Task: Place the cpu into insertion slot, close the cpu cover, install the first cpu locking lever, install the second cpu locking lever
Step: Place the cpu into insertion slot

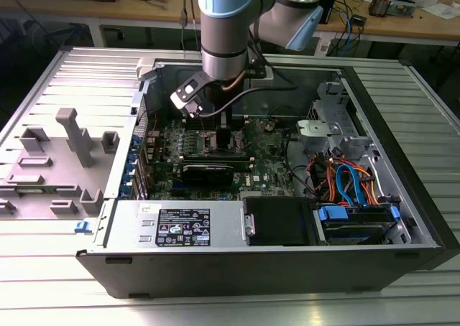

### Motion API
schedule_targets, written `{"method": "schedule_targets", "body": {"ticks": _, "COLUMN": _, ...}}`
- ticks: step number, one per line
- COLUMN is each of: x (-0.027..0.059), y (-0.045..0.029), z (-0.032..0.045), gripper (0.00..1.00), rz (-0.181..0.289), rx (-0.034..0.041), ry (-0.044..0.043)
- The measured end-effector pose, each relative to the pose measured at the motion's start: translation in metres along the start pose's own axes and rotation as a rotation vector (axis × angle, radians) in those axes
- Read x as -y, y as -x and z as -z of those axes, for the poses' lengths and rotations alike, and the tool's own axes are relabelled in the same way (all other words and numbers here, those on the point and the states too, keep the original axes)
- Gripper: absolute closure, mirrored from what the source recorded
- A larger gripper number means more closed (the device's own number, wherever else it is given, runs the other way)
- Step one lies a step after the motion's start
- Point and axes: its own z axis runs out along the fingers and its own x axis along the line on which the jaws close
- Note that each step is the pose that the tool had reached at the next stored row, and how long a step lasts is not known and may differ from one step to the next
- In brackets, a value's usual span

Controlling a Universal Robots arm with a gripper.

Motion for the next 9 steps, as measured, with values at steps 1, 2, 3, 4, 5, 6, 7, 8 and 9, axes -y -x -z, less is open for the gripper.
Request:
{"method": "schedule_targets", "body": {"ticks": 1, "x": 0.0, "y": 0.0, "z": 0.0017, "gripper": 0.47, "rz": 0.0, "rx": 0.0001, "ry": -0.0002}}
{"method": "schedule_targets", "body": {"ticks": 2, "x": -0.0002, "y": 0.0, "z": 0.0039, "gripper": 0.53, "rz": 0.0, "rx": 0.0, "ry": -0.0004}}
{"method": "schedule_targets", "body": {"ticks": 3, "x": -0.0003, "y": 0.0, "z": 0.0057, "gripper": 0.53, "rz": 0.0, "rx": 0.0, "ry": -0.0007}}
{"method": "schedule_targets", "body": {"ticks": 4, "x": -0.0004, "y": 0.0001, "z": 0.0088, "gripper": 0.59, "rz": 0.0, "rx": 0.0002, "ry": -0.0013}}
{"method": "schedule_targets", "body": {"ticks": 5, "x": -0.0005, "y": 0.0001, "z": 0.0114, "gripper": 0.65, "rz": 0.0, "rx": 0.0002, "ry": -0.0018}}
{"method": "schedule_targets", "body": {"ticks": 6, "x": -0.0006, "y": 0.0001, "z": 0.0128, "gripper": 0.71, "rz": 0.0, "rx": 0.0001, "ry": -0.0019}}
{"method": "schedule_targets", "body": {"ticks": 7, "x": -0.0007, "y": 0.0001, "z": 0.0144, "gripper": 0.77, "rz": 0.0, "rx": 0.0001, "ry": -0.0023}}
{"method": "schedule_targets", "body": {"ticks": 8, "x": -0.0008, "y": 0.0001, "z": 0.0153, "gripper": 0.83, "rz": 0.0, "rx": 0.0001, "ry": -0.0025}}
{"method": "schedule_targets", "body": {"ticks": 9, "x": -0.0009, "y": 0.0, "z": 0.0156, "gripper": 0.89, "rz": 0.0, "rx": -0.0002, "ry": -0.0025}}
